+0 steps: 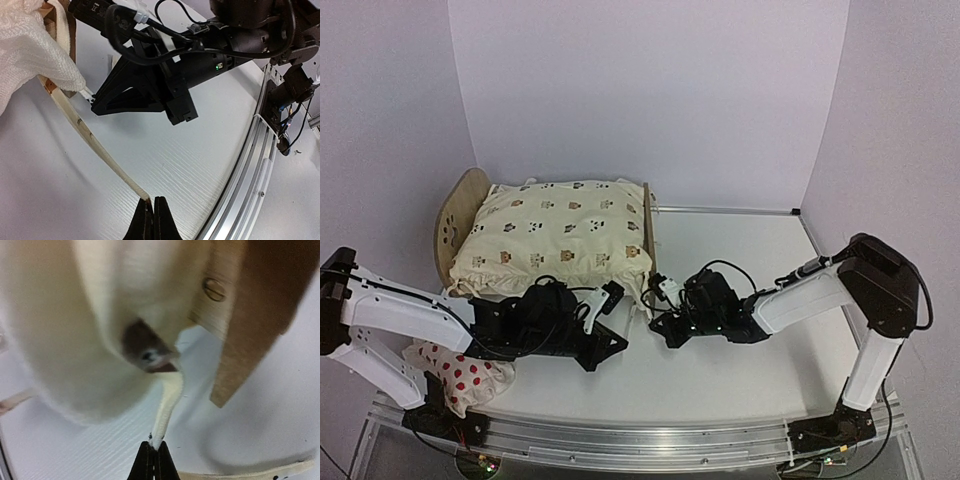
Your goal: Set up the pet bed
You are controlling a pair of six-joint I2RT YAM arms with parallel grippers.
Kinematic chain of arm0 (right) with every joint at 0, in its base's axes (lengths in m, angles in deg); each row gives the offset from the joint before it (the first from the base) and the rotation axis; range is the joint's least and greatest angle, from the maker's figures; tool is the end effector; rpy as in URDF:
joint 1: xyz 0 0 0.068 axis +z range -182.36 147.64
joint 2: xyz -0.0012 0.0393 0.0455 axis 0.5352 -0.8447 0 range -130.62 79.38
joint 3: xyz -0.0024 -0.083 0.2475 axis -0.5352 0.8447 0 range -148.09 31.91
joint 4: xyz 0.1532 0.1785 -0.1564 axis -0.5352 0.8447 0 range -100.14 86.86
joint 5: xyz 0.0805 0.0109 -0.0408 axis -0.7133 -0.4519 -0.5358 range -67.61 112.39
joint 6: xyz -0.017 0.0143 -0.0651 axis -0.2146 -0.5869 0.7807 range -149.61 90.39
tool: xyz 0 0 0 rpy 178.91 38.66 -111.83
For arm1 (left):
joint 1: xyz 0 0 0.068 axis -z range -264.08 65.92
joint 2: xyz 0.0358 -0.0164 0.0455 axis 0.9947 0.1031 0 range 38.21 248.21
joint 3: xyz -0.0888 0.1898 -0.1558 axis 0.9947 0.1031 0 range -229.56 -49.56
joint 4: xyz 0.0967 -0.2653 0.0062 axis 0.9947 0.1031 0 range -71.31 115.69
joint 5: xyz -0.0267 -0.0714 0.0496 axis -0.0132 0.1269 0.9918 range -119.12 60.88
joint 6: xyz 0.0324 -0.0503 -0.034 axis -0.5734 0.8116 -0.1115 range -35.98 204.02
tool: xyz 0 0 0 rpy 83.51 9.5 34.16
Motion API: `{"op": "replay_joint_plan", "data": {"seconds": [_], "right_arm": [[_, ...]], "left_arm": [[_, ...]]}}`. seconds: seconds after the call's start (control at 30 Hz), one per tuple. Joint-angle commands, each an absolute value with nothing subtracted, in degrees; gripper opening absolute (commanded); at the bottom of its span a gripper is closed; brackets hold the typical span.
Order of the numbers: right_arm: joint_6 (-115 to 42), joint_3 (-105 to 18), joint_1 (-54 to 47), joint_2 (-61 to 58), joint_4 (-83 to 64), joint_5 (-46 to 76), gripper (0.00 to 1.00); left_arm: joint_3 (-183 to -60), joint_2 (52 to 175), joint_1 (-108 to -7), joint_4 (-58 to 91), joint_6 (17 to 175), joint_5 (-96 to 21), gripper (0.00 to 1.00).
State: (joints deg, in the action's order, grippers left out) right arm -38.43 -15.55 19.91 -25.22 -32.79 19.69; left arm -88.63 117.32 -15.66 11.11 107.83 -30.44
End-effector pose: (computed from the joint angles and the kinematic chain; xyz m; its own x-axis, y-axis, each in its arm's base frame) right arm 0.2340 0.3066 0.0919 -0.4671 -0.3535 -0.8104 -0.7510 0.6424 0.1527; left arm 0.1184 -0.3027 0.1652 -0.5588 0.3155 -0.7670 0.7774 0.5214 -0.3519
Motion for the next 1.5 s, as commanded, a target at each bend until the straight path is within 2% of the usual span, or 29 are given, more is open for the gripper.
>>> {"op": "replay_joint_plan", "data": {"seconds": [0.0, 0.17, 0.4, 0.63, 0.77, 1.07, 1.27, 1.47], "right_arm": [[-43.46, -17.68, 23.68, -19.71, -35.38, 12.74, 0.0], [-47.87, -19.25, 26.44, -19.1, -40.56, 11.91, 0.0], [-55.22, -18.94, 26.53, -24.35, -53.59, 12.4, 0.0], [-54.48, -8.24, 26.58, -21.8, -57.27, 19.31, 0.07], [-55.99, -4.19, 26.57, -18.85, -61.48, 21.76, 0.0], [-62.56, -12.5, 26.56, -18.87, -68.2, 18.44, 0.0], [-66.77, -7.5, 26.63, -21.46, -79.88, 23.79, 0.0], [-68.8, -0.51, 26.65, -23.61, -81.24, 25.04, 0.0]], "left_arm": [[-87.73, 114.34, -15.37, 8.58, 107.01, -30.79, 0.0], [-87.17, 113.09, -15.35, 8.55, 106.73, -30.83, 0.0], [-87.21, 111.41, -15.35, 9.63, 106.7, -30.64, 0.0], [-87.0, 110.71, -15.39, 10.66, 106.79, -30.14, 0.0], [-87.65, 111.52, -15.36, 10.27, 106.4, -30.23, 0.0], [-89.37, 110.51, -15.64, 13.01, 105.84, -26.87, 0.0], [-89.11, 109.57, -15.73, 13.59, 106.43, -26.16, 0.0], [-89.33, 109.4, -15.74, 14.42, 106.61, -26.52, 0.0]]}}
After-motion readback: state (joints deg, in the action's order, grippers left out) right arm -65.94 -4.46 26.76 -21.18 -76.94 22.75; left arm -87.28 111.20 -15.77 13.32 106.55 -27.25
